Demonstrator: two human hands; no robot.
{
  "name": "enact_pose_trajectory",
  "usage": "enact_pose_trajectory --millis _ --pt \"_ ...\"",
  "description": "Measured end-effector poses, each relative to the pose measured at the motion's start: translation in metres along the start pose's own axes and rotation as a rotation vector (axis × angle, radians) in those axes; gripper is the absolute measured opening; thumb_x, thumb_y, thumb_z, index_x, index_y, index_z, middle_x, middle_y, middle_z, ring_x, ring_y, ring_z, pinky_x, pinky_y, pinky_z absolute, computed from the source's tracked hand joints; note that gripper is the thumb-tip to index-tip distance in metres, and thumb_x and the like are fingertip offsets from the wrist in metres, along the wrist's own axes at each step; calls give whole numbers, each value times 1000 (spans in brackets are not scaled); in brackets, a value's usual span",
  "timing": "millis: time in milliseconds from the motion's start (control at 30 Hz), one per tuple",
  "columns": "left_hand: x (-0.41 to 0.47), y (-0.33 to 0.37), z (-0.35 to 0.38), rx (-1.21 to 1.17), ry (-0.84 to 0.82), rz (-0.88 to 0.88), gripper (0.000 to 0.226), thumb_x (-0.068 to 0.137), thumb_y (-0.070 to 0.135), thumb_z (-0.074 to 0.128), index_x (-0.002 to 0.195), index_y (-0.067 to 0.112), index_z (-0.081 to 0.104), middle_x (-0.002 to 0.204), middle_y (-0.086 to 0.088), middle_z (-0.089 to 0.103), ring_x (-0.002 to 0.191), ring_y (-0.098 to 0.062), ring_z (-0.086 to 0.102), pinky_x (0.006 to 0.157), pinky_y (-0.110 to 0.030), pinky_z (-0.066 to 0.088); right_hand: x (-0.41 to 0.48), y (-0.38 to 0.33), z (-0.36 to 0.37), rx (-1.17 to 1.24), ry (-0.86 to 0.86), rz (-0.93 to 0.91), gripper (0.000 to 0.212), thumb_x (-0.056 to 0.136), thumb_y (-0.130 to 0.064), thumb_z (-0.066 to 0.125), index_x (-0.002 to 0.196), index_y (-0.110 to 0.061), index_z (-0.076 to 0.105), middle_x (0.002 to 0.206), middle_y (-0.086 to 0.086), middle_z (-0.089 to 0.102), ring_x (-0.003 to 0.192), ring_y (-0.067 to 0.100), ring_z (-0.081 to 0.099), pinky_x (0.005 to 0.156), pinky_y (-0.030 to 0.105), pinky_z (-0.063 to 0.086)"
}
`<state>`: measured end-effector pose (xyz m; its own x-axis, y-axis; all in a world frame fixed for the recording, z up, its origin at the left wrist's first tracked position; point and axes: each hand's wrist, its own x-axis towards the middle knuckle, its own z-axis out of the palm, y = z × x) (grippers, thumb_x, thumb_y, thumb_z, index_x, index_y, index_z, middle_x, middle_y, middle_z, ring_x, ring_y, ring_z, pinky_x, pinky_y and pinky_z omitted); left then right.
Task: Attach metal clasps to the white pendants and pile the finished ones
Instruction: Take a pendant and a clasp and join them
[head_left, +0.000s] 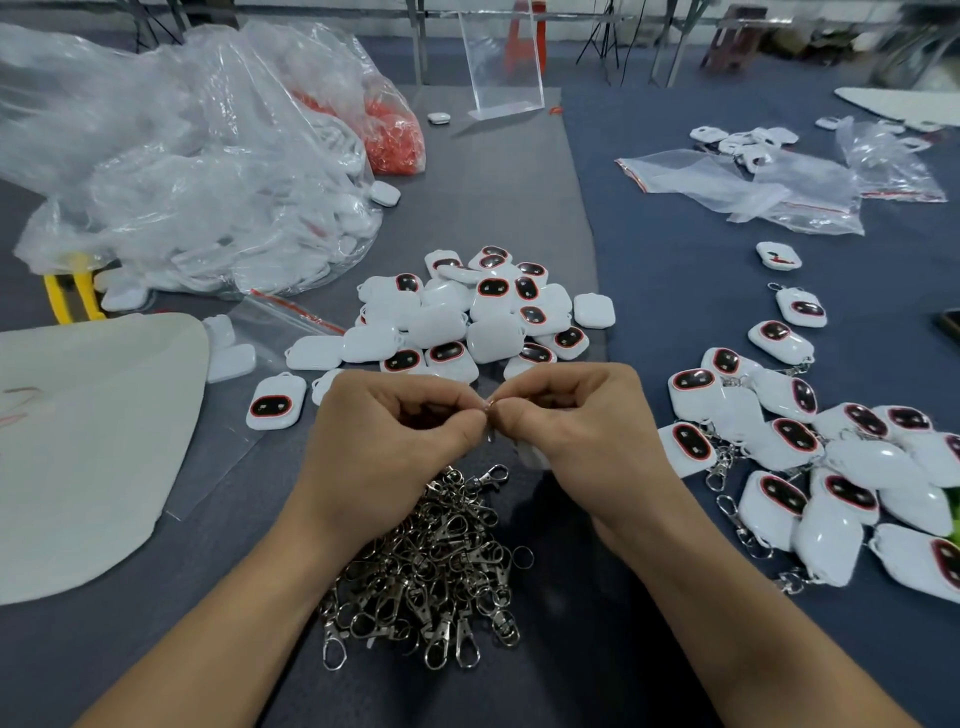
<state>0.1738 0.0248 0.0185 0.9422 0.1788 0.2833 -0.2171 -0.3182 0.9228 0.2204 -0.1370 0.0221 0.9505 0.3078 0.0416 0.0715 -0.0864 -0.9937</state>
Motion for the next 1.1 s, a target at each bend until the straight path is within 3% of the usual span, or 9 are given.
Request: enact_pose_trajectory --millis 133,433,600,733,800,867,933,1033,1100 --pt "-1 -3 -2 -12 -6 -36 12 68 15 77 72 25 80 62 1 73 52 -4 59 51 -19 47 0 0 0 -112 19 -21 18 79 -3 78 73 -19 81 67 1 75 64 15 69 66 39 59" --pt "0 -3 -7 0 -73 -47 10 63 27 73 69 26 81 55 1 69 49 -5 52 49 -22 40 0 -2 -3 -191 -43 -51 25 82 -4 78 72 -27 81 68 -4 76 67 15 72 67 34 61" --pt "0 0 -6 13 -70 -42 12 65 12 71 66 21 79 50 1 63 48 -6 48 48 -21 36 -1 -2 -3 -142 -69 -45 23 82 -1 79 72 -21 81 68 -3 76 64 7 70 63 22 56" --pt "-2 3 -3 -25 -54 -45 12 61 18 66 65 10 73 53 -21 53 49 -15 42 50 -32 32 -1 -1 -2 -123 -47 -81 16 80 -4 83 75 -19 82 70 -6 76 68 5 70 65 18 52" --pt "-3 2 0 -22 7 -49 16 61 22 64 65 11 73 50 -16 52 48 -15 41 49 -32 33 -1 -1 -1 -144 -42 -80 12 80 -9 83 75 -19 82 70 -5 76 66 5 69 64 19 52" --pt "-4 2 1 64 79 -29 10 65 21 66 65 14 73 47 -1 52 46 -9 41 47 -26 34 2 0 -1 -188 -32 7 9 82 -21 82 74 -21 80 67 -5 74 61 4 65 60 22 50" --pt "-3 -2 -1 295 134 34 6 70 20 68 64 18 70 49 8 54 46 -1 44 48 -20 37 5 1 -5 -227 -18 142 17 86 -32 78 75 -19 78 64 -5 71 52 6 57 53 26 45" --pt "-3 -5 -4 638 85 93 7 73 32 67 70 26 70 63 15 64 61 -3 58 62 -27 48 8 -2 -10 22 -50 259 7 88 -19 75 86 -14 70 69 3 65 51 15 53 45 22 39" --pt "-4 -7 -2 773 17 142 10 74 36 66 77 29 74 71 13 69 68 -10 63 62 -34 51 8 0 -13 83 -98 249 25 83 -5 74 100 -17 60 77 4 67 61 18 54 51 24 41"
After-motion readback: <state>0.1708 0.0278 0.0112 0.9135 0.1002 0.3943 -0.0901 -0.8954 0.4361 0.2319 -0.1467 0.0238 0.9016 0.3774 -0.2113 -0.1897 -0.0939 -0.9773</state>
